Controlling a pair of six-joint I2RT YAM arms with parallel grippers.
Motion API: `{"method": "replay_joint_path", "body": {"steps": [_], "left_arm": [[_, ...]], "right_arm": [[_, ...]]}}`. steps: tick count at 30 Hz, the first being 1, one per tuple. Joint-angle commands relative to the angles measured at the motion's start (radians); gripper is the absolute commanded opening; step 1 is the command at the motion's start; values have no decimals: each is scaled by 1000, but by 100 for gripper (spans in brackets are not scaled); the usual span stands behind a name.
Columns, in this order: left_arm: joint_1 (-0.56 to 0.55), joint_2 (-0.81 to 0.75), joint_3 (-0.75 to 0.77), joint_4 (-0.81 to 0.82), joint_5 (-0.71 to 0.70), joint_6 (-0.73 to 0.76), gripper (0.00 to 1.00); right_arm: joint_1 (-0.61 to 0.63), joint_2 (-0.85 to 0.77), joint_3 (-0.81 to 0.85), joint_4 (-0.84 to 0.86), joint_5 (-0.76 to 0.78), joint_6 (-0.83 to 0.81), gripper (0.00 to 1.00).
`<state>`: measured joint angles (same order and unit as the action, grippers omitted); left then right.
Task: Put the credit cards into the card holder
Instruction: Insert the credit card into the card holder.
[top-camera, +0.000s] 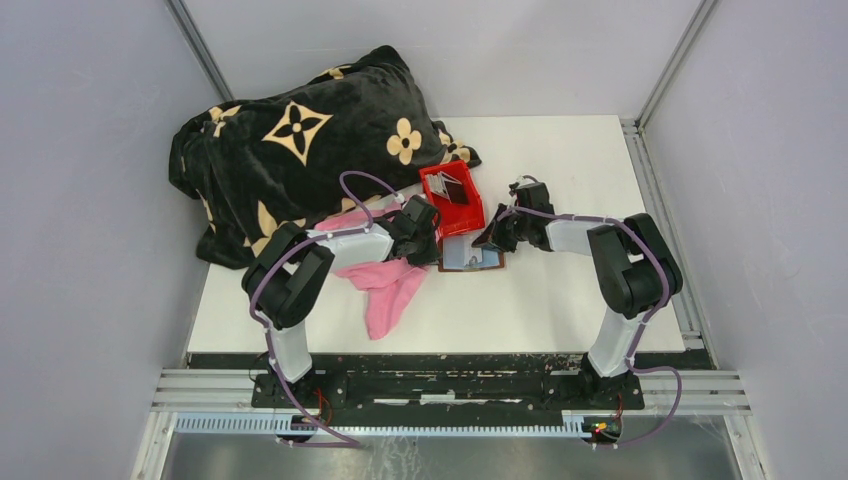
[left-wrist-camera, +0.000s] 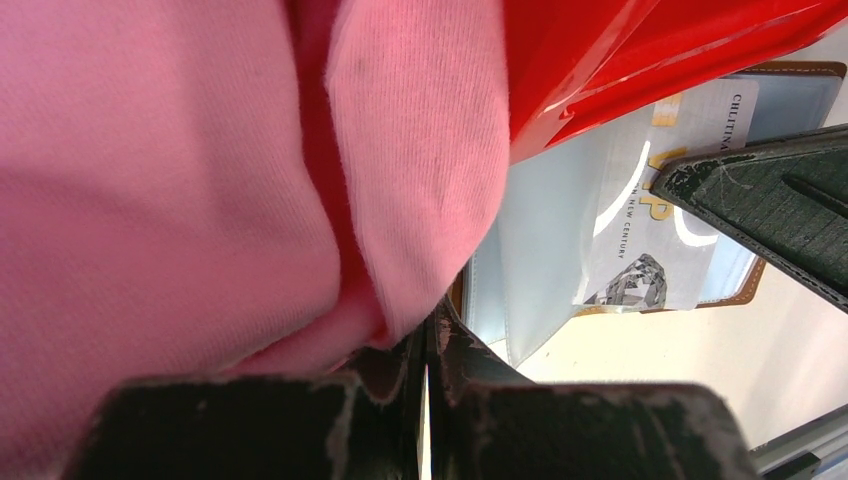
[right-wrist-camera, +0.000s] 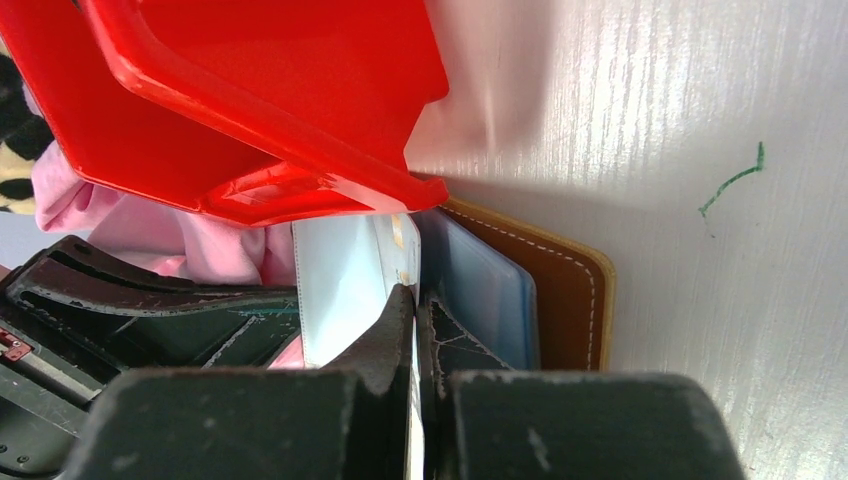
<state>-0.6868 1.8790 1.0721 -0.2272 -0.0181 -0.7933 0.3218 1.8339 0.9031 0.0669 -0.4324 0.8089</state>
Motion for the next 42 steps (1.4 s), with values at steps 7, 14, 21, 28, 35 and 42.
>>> {"method": "replay_joint_path", "body": {"steps": [7, 14, 21, 28, 35, 42], "left_arm": [[3, 133, -139, -258, -160, 91, 3], [-2, 116, -146, -258, -157, 81, 3], [-5, 110, -145, -257, -153, 76, 3], [-10, 110, -137, -255, -150, 72, 3], [-17, 95, -142, -248, -146, 61, 3], [-27, 77, -148, -241, -143, 53, 3]], "right_arm": [[58, 52, -12, -202, 181, -89, 1], [106, 68, 46, -272, 229, -103, 1], [139, 77, 84, -334, 272, -119, 7], [154, 61, 116, -407, 299, -172, 24], [154, -17, 144, -486, 357, -229, 38], [155, -36, 171, -535, 380, -252, 43]]}}
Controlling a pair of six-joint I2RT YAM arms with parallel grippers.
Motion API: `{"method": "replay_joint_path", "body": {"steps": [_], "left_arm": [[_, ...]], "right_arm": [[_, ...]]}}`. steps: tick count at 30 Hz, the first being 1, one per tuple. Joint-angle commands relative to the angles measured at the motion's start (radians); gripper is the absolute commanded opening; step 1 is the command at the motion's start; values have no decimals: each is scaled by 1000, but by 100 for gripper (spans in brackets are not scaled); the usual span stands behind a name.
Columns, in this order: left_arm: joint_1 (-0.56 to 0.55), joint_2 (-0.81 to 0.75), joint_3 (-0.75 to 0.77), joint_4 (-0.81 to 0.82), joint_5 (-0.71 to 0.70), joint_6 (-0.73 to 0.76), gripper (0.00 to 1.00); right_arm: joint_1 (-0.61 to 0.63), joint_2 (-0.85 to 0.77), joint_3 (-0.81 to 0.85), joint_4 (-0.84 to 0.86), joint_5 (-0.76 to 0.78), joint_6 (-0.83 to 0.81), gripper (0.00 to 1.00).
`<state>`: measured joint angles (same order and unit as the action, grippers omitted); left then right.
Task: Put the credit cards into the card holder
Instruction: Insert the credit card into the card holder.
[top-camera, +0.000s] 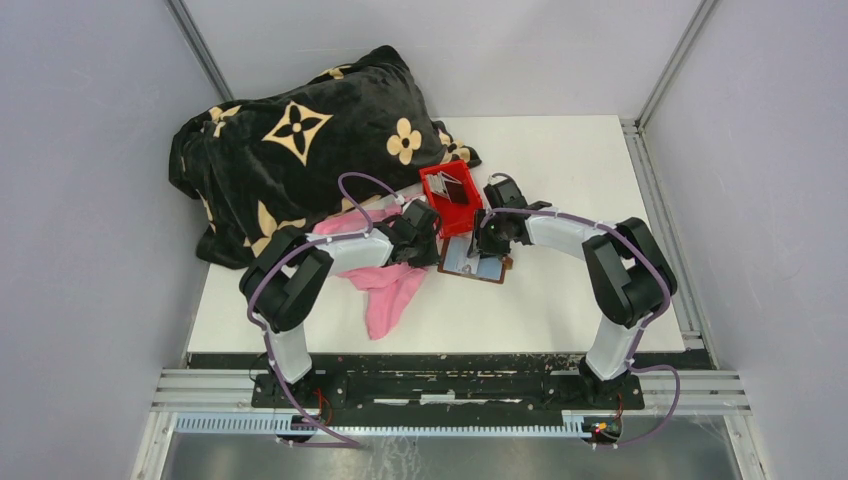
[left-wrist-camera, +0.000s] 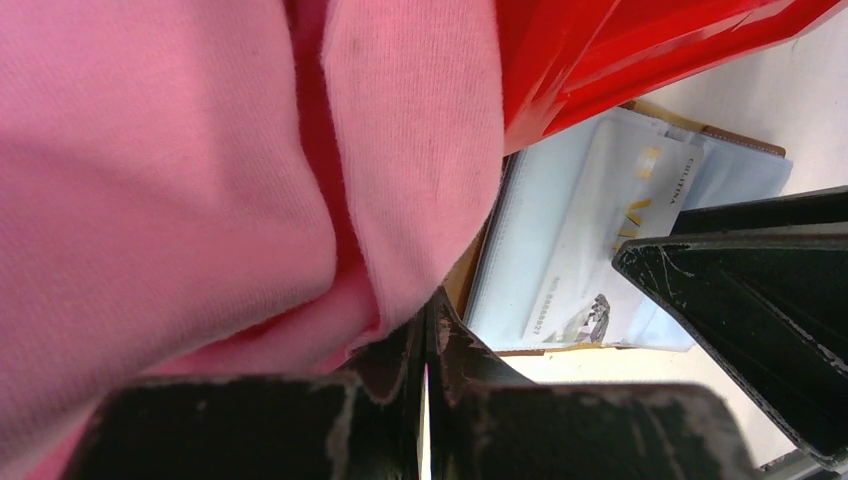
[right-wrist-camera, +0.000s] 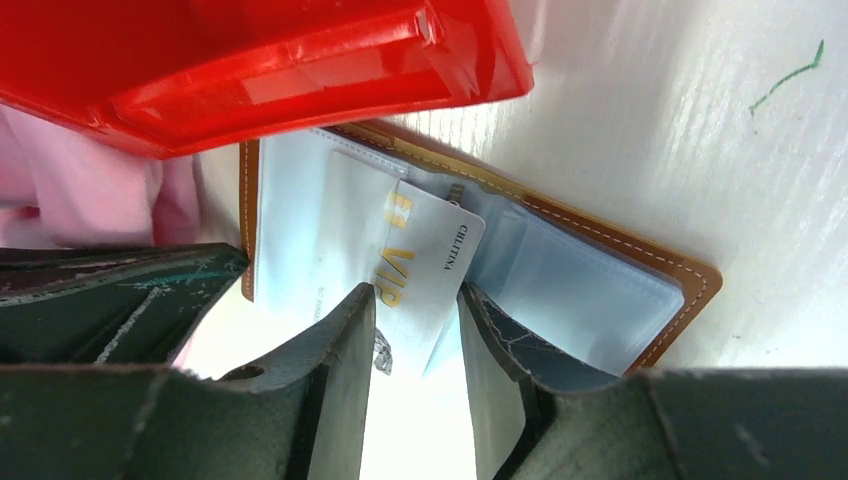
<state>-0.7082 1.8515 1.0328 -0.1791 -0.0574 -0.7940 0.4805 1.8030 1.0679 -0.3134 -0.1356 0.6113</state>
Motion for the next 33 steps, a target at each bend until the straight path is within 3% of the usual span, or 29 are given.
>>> {"method": "replay_joint_path", "body": {"steps": [1, 21, 33], "left_arm": [[-8, 102, -111, -290, -103, 53, 3], [-54, 35, -135, -202, -32, 98, 3], [-80, 31, -112, -145, 20, 147, 3]], "right_arm": [[-5, -8, 7, -158, 86, -54, 44], [-4, -84, -31, -154, 76, -6, 47], [-5, -91, -10, -181, 66, 27, 62]]}}
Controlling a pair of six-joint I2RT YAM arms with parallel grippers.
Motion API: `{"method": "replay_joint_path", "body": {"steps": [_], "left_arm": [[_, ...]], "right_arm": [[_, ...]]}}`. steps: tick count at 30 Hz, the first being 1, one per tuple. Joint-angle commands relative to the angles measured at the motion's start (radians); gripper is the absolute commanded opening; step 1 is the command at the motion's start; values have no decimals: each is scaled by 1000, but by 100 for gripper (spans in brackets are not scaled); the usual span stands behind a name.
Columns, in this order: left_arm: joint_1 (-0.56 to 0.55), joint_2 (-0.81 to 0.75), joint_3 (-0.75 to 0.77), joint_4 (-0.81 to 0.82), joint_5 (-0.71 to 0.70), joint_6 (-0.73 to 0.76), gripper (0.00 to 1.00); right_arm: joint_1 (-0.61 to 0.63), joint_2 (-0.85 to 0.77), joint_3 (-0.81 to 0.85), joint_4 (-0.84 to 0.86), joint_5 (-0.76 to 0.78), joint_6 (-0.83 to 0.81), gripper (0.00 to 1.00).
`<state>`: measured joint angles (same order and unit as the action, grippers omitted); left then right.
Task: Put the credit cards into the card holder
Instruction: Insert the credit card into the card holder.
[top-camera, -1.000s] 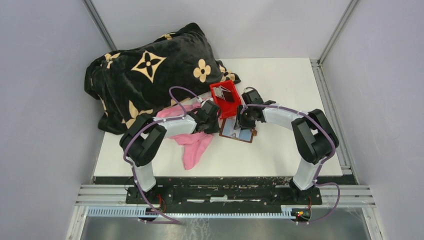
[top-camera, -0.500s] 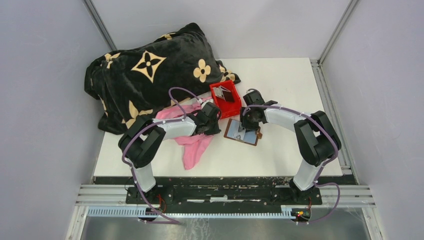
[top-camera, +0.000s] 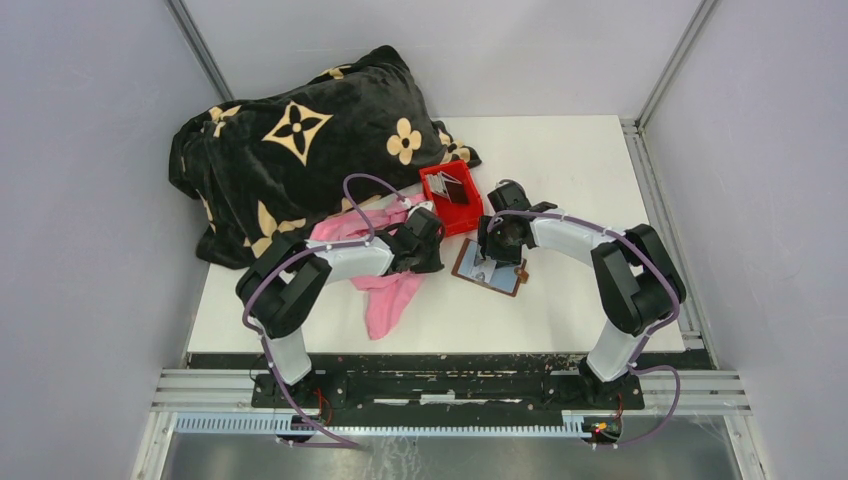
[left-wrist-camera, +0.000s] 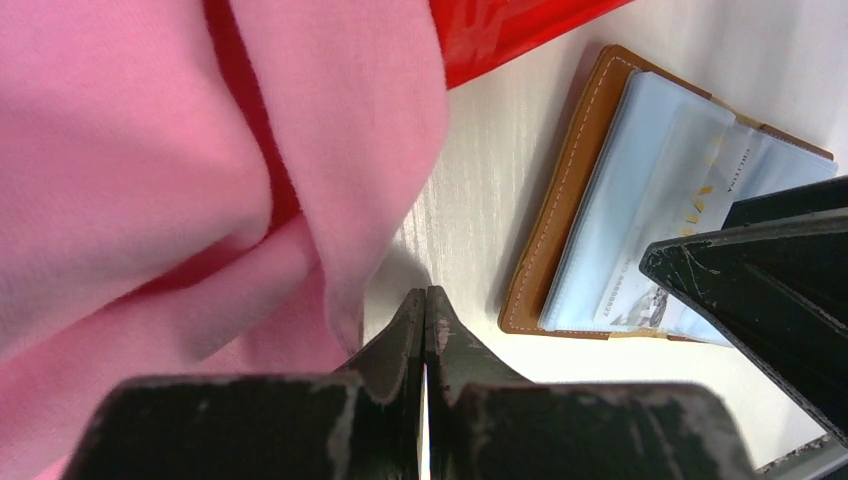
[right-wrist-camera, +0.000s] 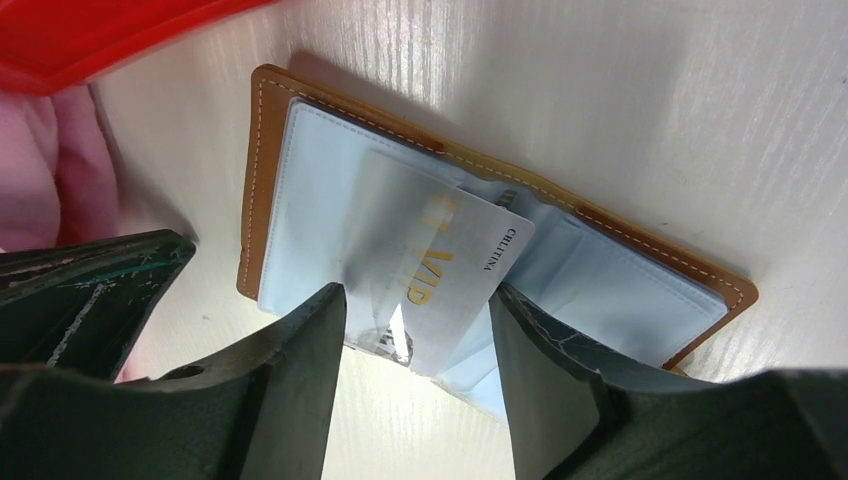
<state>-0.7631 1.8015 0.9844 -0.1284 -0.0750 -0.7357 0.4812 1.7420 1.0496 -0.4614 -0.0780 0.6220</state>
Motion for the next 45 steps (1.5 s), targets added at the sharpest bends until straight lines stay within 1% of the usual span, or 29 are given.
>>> {"method": "replay_joint_path", "body": {"steps": [1, 10, 16, 23, 37, 45], "left_arm": [[-26, 83, -63, -191, 42, 92, 3], [-38, 113, -27, -166, 80, 149, 3], [-42, 140, -2, -154, 111, 184, 3], [-57, 155, -7, -124, 147, 195, 3], [-68, 166, -7, -106, 162, 185, 3], [-69, 160, -10, -105, 161, 181, 3]], "right_arm": [[-5, -25, 11, -35, 9, 19, 62], [18, 38, 77, -89, 42, 35, 61], [51, 80, 136, -144, 83, 39, 54], [72, 93, 155, -168, 111, 41, 47], [98, 98, 208, -203, 133, 23, 39], [100, 105, 217, -199, 123, 18, 30]]}}
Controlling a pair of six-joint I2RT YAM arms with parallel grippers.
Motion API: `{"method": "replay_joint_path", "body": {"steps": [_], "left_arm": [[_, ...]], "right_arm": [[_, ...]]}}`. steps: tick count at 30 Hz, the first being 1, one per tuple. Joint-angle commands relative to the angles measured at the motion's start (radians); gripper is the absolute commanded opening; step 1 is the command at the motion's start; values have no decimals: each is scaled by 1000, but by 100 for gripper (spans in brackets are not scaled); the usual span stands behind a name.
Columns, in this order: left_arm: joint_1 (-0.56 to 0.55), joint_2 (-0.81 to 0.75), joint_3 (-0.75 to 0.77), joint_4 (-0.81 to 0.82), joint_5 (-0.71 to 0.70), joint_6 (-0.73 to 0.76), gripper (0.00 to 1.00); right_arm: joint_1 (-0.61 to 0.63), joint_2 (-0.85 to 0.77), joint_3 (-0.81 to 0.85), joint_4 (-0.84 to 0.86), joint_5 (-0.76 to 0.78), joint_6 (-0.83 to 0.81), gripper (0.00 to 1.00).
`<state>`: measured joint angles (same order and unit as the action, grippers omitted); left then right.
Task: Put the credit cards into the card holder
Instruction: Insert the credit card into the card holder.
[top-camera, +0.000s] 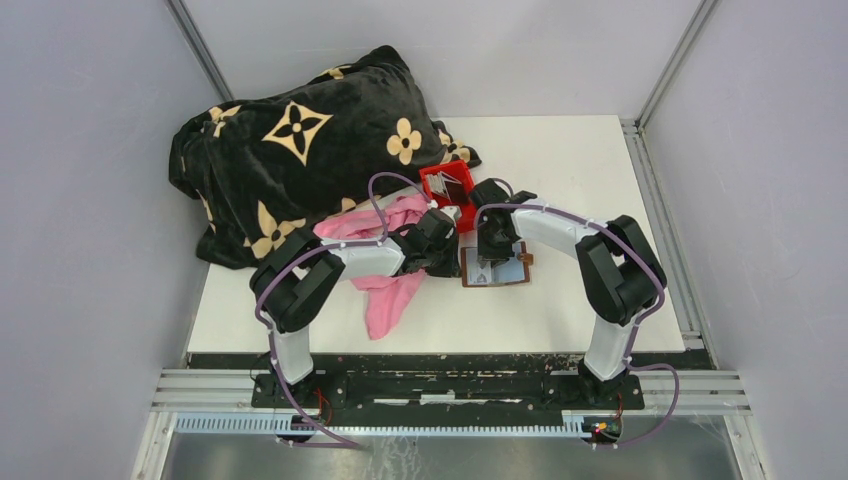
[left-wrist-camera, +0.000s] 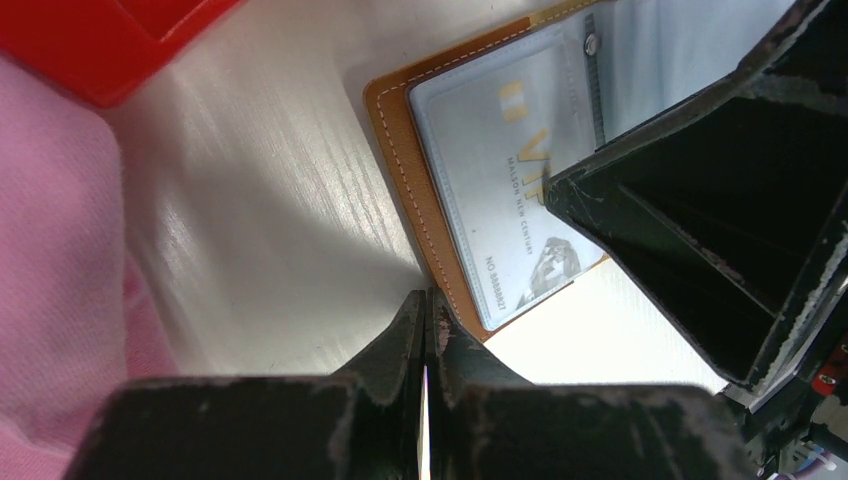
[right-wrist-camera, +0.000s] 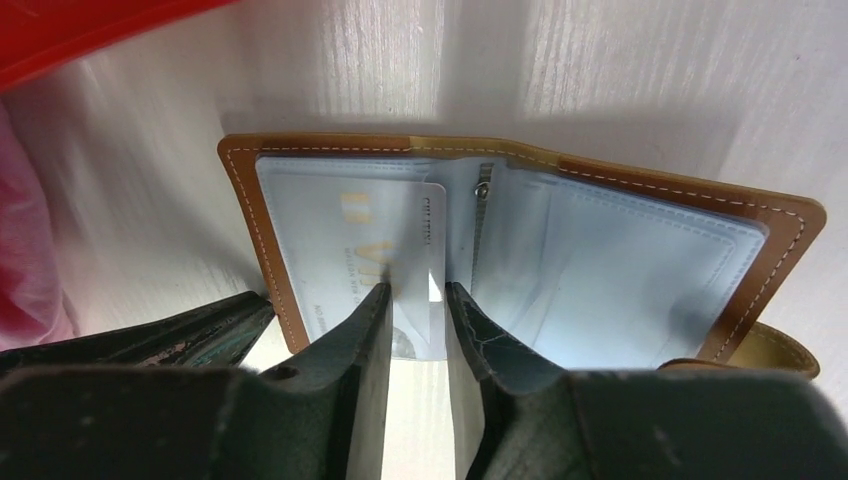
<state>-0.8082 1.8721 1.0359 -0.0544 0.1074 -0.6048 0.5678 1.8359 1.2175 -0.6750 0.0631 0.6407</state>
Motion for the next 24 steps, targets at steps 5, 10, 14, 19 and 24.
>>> {"method": "replay_joint_path", "body": {"steps": [5, 10, 14, 19, 24], "left_arm": [[-25, 85, -60, -180, -25, 45, 3], [-24, 72, -57, -192, -48, 39, 3], [-22, 28, -79, -196, -94, 12, 3], [-22, -43, -104, -197, -162, -10, 3], [-22, -129, -106, -212, -224, -21, 3]], "right_arm": [[16, 21, 55, 16, -31, -6, 25], [17, 22, 63, 8, -36, -19, 26], [17, 9, 71, -7, -18, -39, 42], [18, -14, 75, -8, 3, -66, 54], [18, -44, 81, -3, 18, -98, 57]]}}
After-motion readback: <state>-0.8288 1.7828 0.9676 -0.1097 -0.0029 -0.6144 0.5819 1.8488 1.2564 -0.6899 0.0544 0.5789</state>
